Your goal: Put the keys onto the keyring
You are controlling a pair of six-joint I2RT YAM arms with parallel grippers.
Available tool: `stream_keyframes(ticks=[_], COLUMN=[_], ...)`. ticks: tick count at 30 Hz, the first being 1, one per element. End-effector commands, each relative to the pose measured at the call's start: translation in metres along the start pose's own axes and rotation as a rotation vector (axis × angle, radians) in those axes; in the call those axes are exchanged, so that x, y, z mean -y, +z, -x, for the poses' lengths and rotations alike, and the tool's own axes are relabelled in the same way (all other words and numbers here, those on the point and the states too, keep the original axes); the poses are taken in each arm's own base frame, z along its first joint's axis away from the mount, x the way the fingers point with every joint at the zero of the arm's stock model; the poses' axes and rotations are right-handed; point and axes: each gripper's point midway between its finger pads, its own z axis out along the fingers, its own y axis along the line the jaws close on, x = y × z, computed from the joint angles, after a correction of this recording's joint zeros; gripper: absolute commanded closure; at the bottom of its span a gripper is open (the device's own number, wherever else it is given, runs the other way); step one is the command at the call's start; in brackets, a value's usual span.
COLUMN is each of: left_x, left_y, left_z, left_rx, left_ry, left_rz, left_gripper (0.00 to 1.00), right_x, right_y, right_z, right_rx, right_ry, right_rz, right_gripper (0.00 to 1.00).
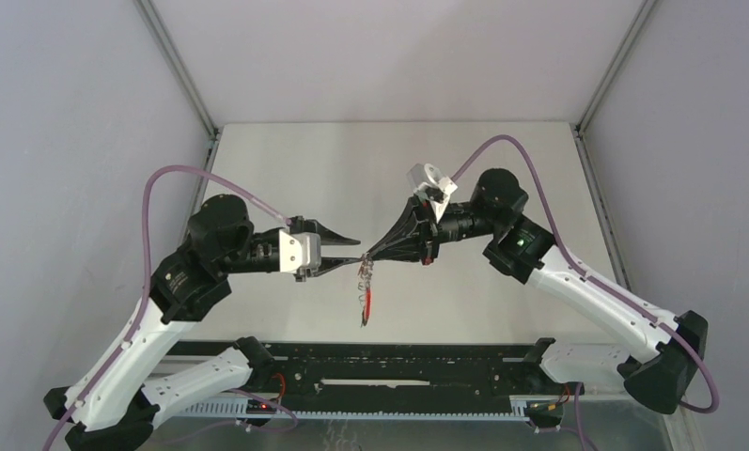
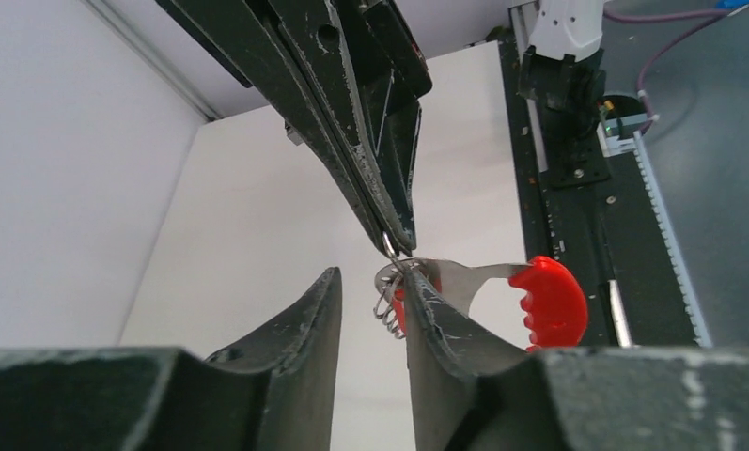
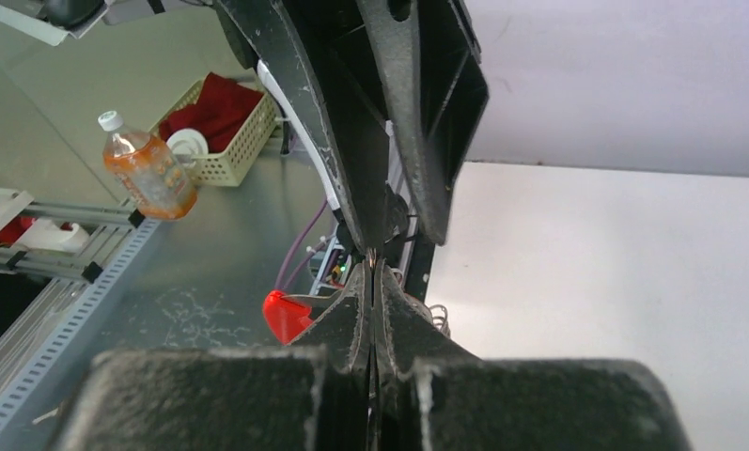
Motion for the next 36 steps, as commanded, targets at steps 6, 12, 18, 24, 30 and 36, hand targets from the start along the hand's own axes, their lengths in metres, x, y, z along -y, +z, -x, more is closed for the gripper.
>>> stream_keyframes(ticks=[6, 12, 18, 24, 30, 36], left_x=[0.015, 0.011, 0.006, 0.008, 0.0, 0.003], left_y=[0.001, 0.003, 0.005, 0.006, 0.003, 0.003], left_z=[0.01, 0.022, 0.026, 0.02, 0.014, 0.006], left_rx=[0.066, 0.107, 0.128, 0.115, 0.084, 0.028], left_ry=[-0.094, -0.135, -0.164, -0.154, -0.159, -0.192], left_rz=[-0.046, -0.042, -0.021, -0.022, 0.035, 0.013], left_gripper=[0.69, 0.67, 0.68, 0.87, 1.0, 1.0], right_x=[-0.022, -0.017, -0.012, -0.009, -0.008, 0.0], right_y=[-0.013, -0.008, -0.005, 0.003, 0.001, -0.013], right_z=[0.065, 0.059, 0.057, 0.051, 0.042, 0.023], right_rx=[0.344, 0.366, 0.391, 0.391, 0.359, 0.144], right_ry=[-0.179, -0.175, -0.162, -0.136, -0.131, -0.1], right_rz=[-0.012, -0.064, -0.1, -0.104, -0.127, -0.159], right_gripper=[1.0, 1.0, 1.0, 1.0, 0.96, 0.57])
